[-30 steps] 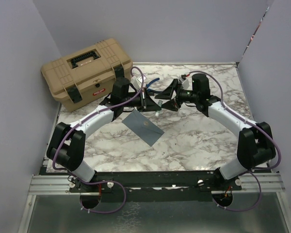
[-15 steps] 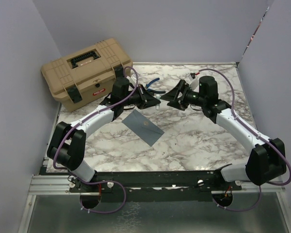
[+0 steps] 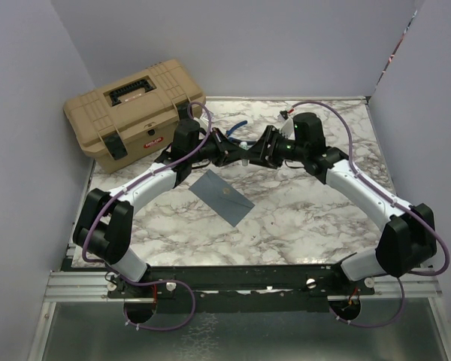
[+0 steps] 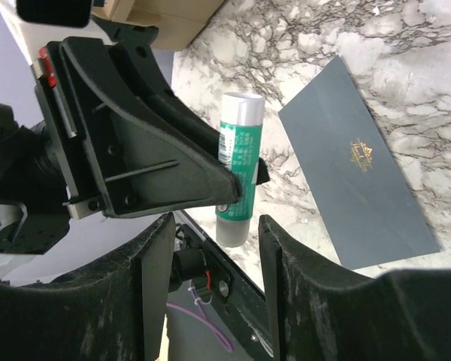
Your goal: Place the letter into the envelope and seal it
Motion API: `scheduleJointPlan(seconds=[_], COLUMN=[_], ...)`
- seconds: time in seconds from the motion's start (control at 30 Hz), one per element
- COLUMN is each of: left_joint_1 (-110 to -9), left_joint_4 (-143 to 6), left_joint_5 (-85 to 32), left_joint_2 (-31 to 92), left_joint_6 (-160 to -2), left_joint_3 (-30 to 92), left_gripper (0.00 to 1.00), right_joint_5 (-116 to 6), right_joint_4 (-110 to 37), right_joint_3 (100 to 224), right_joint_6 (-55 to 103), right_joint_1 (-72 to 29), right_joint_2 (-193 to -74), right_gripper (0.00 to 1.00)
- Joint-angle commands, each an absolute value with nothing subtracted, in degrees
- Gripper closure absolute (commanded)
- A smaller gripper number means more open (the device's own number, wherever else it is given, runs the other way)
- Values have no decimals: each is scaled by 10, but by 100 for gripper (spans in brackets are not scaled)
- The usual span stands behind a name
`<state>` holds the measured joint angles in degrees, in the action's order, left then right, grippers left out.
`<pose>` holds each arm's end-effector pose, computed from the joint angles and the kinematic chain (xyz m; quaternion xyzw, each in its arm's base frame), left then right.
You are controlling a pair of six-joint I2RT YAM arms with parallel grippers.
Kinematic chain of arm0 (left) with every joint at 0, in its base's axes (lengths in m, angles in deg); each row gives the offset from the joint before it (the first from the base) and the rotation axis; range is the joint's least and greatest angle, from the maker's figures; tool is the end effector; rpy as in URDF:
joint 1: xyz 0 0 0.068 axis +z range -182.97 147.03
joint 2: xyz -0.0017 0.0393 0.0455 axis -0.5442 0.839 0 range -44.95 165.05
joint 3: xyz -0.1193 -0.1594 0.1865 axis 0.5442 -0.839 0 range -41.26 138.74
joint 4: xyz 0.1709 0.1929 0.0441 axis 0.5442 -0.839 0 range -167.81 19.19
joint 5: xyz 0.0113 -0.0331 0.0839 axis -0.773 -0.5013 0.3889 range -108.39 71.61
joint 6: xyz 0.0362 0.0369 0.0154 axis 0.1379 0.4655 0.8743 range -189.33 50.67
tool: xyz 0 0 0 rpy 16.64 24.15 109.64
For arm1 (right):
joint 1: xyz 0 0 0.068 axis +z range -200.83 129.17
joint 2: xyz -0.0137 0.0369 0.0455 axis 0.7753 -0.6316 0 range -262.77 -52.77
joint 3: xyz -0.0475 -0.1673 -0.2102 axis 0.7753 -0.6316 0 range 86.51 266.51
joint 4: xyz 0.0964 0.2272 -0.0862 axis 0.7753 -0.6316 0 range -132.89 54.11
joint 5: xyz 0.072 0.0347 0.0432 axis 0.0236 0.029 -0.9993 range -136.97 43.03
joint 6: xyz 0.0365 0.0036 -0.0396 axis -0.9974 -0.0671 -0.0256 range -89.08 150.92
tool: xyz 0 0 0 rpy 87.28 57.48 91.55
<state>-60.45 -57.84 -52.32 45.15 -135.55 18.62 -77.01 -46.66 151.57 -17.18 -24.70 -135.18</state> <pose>0.3113 -0.1843 0.2753 -0.0922 0.7839 -0.5745 0.2166 0.2877 0.1610 0.3099 0.0271 0.8386 0.4769 0.2618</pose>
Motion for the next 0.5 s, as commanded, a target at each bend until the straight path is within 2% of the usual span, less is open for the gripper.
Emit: scheduleJointPlan(seconds=[0.0, 0.47], left_joint_1=[-603, -603], left_joint_4=[-560, -550], left_joint_5=[-514, -533], left_joint_2=[433, 434], left_joint_6=[-1362, -1378], left_joint_3=[196, 200], left_gripper=[100, 100], right_joint_5=[-738, -756], right_joint_4=[-504, -447], right_joint_3=[1540, 1542], right_joint_6=[-151, -166], right_joint_1=[-243, -230], right_joint_2=[-1367, -1395], right_gripper=[50, 61])
